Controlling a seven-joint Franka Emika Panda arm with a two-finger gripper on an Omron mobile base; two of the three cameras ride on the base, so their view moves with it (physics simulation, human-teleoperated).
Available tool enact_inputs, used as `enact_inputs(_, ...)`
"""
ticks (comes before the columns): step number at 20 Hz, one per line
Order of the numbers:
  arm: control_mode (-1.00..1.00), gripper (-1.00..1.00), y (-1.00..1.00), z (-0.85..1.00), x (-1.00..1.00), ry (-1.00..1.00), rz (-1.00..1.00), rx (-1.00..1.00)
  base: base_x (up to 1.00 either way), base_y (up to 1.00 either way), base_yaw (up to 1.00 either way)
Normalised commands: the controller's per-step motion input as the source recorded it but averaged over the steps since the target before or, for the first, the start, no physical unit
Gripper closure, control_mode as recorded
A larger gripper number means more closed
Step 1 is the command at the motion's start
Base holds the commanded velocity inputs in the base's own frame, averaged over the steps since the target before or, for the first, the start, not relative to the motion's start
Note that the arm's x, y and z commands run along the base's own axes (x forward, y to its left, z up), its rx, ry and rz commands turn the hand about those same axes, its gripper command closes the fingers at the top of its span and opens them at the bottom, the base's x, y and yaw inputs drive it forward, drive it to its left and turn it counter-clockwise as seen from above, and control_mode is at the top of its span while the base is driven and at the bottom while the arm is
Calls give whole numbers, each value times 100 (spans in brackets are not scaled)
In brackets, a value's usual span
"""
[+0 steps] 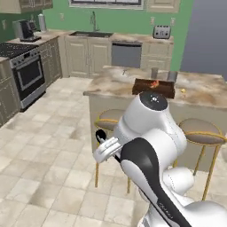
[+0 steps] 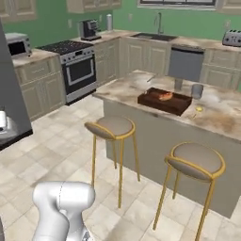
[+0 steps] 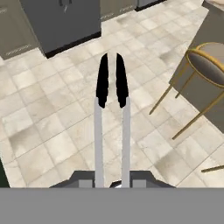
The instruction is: Take the tongs from the drawer on the left and place them on the dining counter next to the tray containing the hot dog.
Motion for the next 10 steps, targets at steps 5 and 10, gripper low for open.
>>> enact_inputs(5,100,100,0,0,0,0,0,0,25,71,-86)
enact_inputs(10,100,100,0,0,0,0,0,0,0,98,-69)
